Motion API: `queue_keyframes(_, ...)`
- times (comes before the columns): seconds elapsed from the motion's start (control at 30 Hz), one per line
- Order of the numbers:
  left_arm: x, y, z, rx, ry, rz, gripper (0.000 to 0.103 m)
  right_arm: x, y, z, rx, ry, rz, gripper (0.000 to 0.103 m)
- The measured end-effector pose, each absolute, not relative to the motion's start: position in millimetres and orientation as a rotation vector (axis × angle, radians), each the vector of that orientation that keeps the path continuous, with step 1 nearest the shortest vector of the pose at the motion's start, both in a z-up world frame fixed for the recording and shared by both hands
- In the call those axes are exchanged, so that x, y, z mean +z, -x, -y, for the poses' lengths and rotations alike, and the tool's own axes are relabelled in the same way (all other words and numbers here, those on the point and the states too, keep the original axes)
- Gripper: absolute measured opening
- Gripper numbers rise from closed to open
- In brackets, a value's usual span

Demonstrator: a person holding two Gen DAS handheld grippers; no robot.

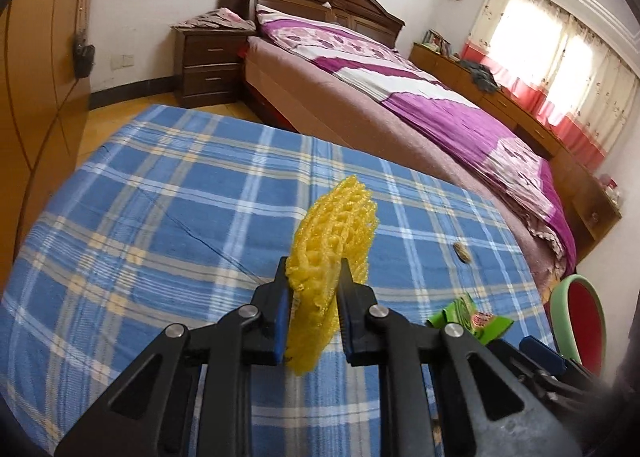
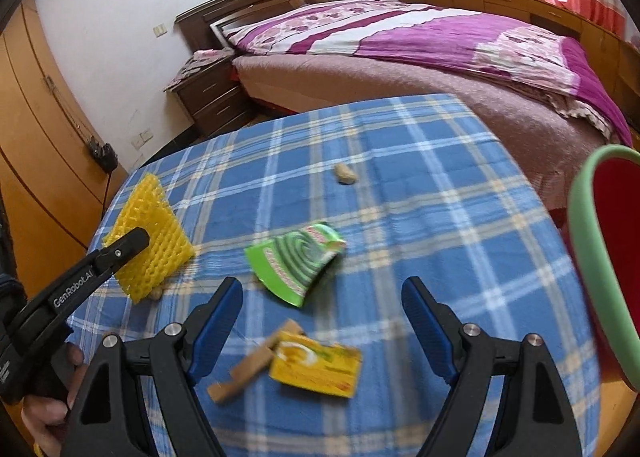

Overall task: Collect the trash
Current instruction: 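Grasp the green mosquito-coil packet with the right tool while the left tool lifts the yellow net, then carry the yellow net and green packet over the red bucket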

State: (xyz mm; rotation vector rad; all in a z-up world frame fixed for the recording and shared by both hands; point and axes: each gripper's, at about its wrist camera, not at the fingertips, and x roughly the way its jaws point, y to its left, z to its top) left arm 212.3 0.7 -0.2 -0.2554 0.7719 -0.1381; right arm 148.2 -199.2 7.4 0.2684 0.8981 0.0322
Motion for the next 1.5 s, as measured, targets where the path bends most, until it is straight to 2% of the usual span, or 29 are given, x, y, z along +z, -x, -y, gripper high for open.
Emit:
queue_keyframes(0.43, -1, -210, -4, -0.13, 0.283, -0.771, 0.02, -11, -174, 177, -0.006, -0.175, -0.928, 0.083)
queue_keyframes(0.5, -1, -210, -3, -0.13, 0.284, -0.773, 0.02, -12, -173, 176, -0.023, -0.16, -0.92, 0.078)
queue_keyframes(0.57, 0, -210, -3, -0.133, 0.283, -0.773, 0.02, -12, -173, 175, -0.047, -0.139, -0.91, 0.063)
queue_keyframes(0.6, 0, -209, -3, -0.136, 0.283, -0.773, 0.02, -12, -173, 175, -0.061, -0.124, -0.909, 0.06)
queue_keyframes(0.97, -1, -207, 3, -0.146, 0.277, -0.768, 0.02, -5, -166, 190, -0.026, -0.21, -0.896, 0.053)
queue_keyframes(1.5, 28, -186, 10, -0.187, 0.263, -0.725, 0.02, 54, -109, 224, -0.008, -0.296, -0.741, 0.053)
